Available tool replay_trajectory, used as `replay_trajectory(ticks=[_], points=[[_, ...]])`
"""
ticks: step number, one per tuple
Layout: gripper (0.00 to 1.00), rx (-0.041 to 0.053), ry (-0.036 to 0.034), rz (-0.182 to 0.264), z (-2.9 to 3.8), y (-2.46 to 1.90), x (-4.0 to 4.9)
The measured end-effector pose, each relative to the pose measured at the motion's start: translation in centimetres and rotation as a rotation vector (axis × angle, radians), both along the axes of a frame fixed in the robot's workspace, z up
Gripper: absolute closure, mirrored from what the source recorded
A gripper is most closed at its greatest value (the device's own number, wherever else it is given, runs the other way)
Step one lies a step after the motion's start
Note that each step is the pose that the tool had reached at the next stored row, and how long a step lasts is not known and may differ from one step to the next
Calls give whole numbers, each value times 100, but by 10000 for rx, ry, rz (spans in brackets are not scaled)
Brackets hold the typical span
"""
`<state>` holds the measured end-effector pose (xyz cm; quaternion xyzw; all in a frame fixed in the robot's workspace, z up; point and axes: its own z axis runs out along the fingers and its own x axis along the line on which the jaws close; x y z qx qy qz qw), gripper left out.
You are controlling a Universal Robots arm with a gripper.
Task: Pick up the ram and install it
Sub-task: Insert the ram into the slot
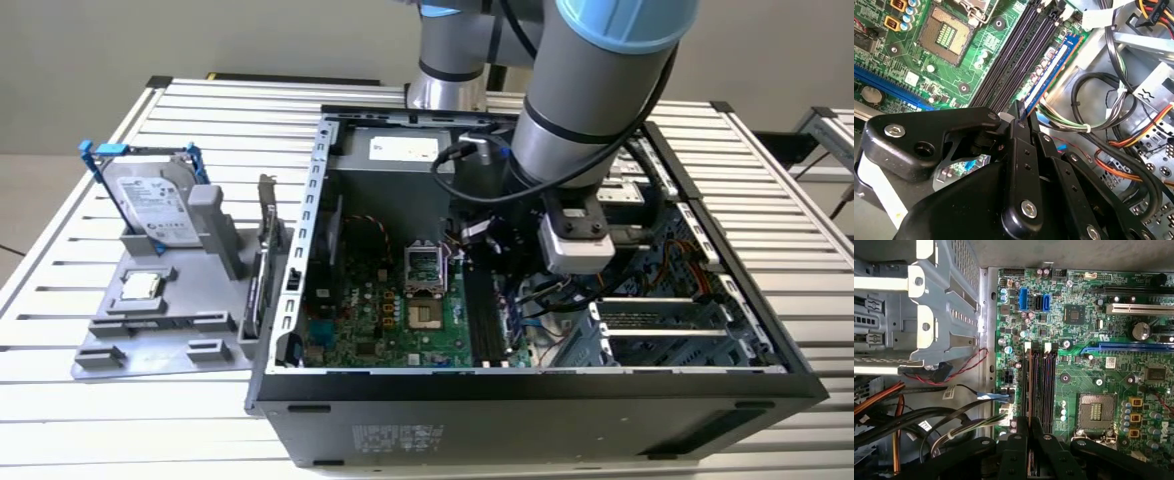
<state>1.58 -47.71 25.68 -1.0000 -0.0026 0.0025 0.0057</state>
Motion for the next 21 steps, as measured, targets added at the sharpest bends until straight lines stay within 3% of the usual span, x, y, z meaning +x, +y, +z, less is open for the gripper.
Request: replay_trajectory(ticks=[4, 11, 21], points=[[100, 0, 16, 0, -31, 3, -2], [100, 1, 19, 0, -151, 17, -2], [100, 0, 28, 0, -248, 30, 4]])
